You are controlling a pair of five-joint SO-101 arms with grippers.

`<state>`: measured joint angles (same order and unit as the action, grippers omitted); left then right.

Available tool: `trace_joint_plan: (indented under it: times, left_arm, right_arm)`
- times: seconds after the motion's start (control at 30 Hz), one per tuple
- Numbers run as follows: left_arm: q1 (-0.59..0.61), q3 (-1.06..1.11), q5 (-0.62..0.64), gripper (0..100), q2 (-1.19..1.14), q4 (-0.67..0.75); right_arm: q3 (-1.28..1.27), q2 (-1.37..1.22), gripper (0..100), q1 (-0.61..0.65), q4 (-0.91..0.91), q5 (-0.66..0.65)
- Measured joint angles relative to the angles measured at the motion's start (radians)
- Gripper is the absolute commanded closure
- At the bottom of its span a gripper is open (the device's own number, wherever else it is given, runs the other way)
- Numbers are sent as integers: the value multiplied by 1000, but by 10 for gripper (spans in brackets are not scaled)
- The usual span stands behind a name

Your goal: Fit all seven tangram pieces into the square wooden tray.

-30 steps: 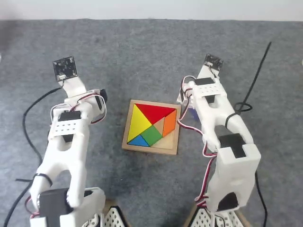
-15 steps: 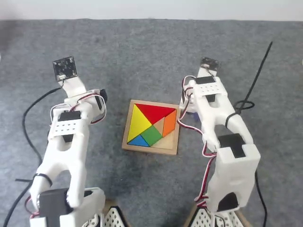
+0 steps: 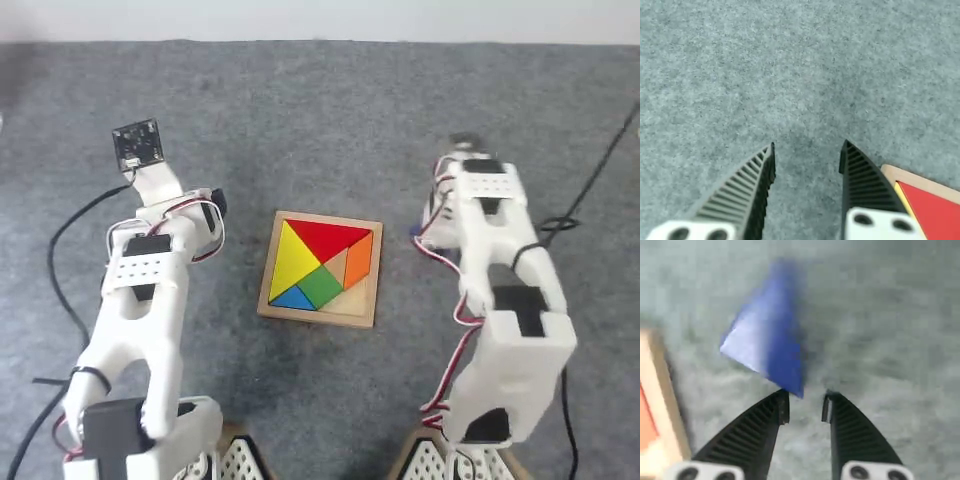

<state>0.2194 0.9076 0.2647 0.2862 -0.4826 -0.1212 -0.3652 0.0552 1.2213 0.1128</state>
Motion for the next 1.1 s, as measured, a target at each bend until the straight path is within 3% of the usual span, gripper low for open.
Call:
trace_joint_plan:
  times: [0.2,0.37,0.77,1.1]
  left_arm:
    - [0,0,0,793,0,0]
    - [0,0,0,793,0,0]
    - [0,0,0,793,0,0]
    - [0,0,0,793,0,0]
  right_arm:
    - [0,97,633,100,-40,242]
    - [0,98,604,149,-106,394]
    - [0,-66,606,146,-282,404]
    - [15,-75,801,138,-252,348]
